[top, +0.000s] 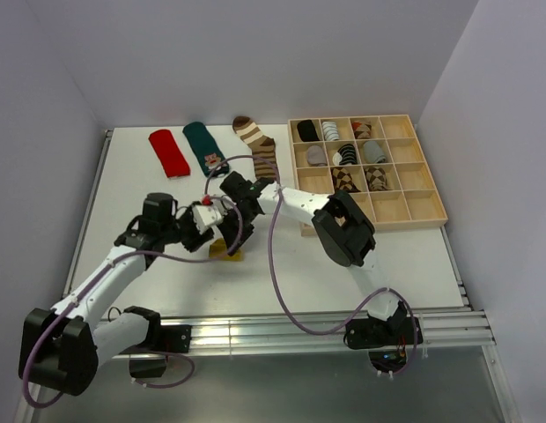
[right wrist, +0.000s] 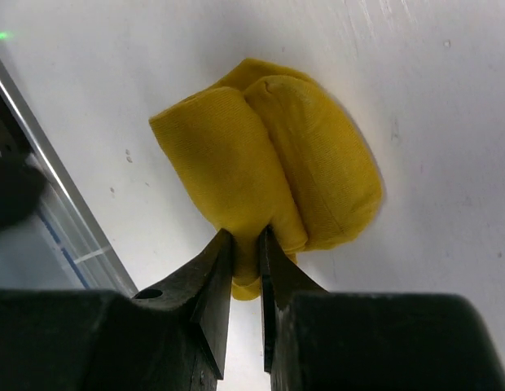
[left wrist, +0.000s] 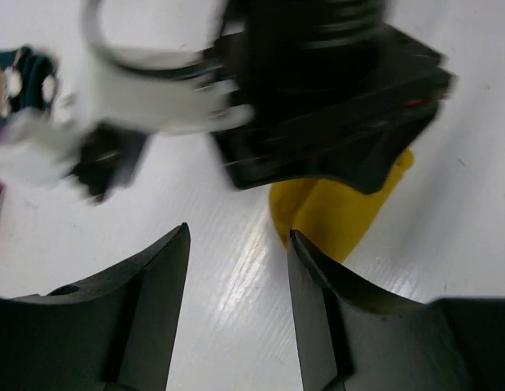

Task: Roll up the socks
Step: Roll the sock at the center of the board.

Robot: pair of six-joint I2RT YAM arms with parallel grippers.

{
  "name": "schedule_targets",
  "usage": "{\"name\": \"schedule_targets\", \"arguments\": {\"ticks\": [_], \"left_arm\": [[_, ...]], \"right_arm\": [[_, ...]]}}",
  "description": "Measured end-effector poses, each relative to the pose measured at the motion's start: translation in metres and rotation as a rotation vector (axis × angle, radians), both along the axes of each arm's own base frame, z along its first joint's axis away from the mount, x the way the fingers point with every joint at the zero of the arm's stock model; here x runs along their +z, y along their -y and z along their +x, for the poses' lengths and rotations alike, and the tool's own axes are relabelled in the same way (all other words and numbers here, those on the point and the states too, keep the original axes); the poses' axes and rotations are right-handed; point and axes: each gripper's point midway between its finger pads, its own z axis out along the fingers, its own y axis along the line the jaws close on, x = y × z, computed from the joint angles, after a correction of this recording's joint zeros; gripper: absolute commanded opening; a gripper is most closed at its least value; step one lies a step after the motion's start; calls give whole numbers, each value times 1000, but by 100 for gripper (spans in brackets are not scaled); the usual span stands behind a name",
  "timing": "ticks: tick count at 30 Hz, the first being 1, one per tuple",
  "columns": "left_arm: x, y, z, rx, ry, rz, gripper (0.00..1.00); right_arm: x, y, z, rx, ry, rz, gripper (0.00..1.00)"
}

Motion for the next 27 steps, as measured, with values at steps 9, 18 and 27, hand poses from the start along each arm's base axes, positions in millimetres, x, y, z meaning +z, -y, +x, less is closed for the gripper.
{"name": "schedule_targets", "arguments": {"ticks": [9,18,27], "left_arm": [[-61,40,-61,-284,57,209,59],[-82,45,-53,-337,166,314,62],[-90,52,-35,-338,237,350,60]], "right_arm": [[-1,-5,3,-7,-149,35,12],[0,-2,6,-18,-224,52,12],[-1,4,11,-34,-242,49,14]]}}
